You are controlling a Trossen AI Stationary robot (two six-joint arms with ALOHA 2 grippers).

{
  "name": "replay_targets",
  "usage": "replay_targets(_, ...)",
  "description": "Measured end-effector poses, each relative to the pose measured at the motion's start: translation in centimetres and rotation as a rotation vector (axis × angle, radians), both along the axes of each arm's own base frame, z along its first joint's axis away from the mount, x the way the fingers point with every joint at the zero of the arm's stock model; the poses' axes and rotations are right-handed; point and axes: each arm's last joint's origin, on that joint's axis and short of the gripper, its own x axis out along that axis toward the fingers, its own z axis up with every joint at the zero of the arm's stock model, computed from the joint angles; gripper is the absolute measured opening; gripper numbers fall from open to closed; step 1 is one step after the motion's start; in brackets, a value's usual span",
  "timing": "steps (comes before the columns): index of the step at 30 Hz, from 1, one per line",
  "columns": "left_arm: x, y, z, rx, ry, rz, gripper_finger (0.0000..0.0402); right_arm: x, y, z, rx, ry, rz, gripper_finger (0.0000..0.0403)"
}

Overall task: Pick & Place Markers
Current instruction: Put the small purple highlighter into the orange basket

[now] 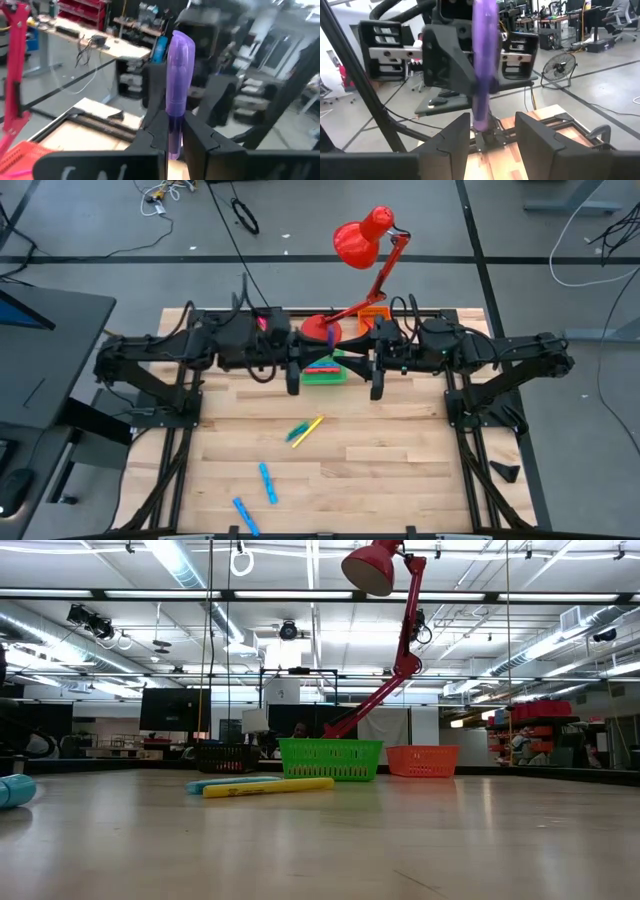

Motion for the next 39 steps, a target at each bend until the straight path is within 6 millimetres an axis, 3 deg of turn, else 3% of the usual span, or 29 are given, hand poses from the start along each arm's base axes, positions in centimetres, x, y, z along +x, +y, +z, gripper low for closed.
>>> replay_targets(6,1.3,0.3,-0.4,0.002,0.019,-0.016,0.0034,0.0,0.0,-0.1,-0.001,0.011,0.000,0.0157)
replay_targets(13,1.4,0.2,-0.4,0.002,0.021,-0.017,0.0034,0.0,0.0,-0.2,-0.003,0.026,0.002,0.0143)
replay_targets(26,1.3,0.3,-0.5,0.004,0.026,-0.017,0.0035,-0.1,0.0,-0.2,-0.001,0.024,0.006,0.0022)
replay_targets(39,0.8,0.3,-0.1,0.001,0.014,-0.023,0.0141,-0.3,0.0,-0.1,0.020,0.019,0.000,0.0014)
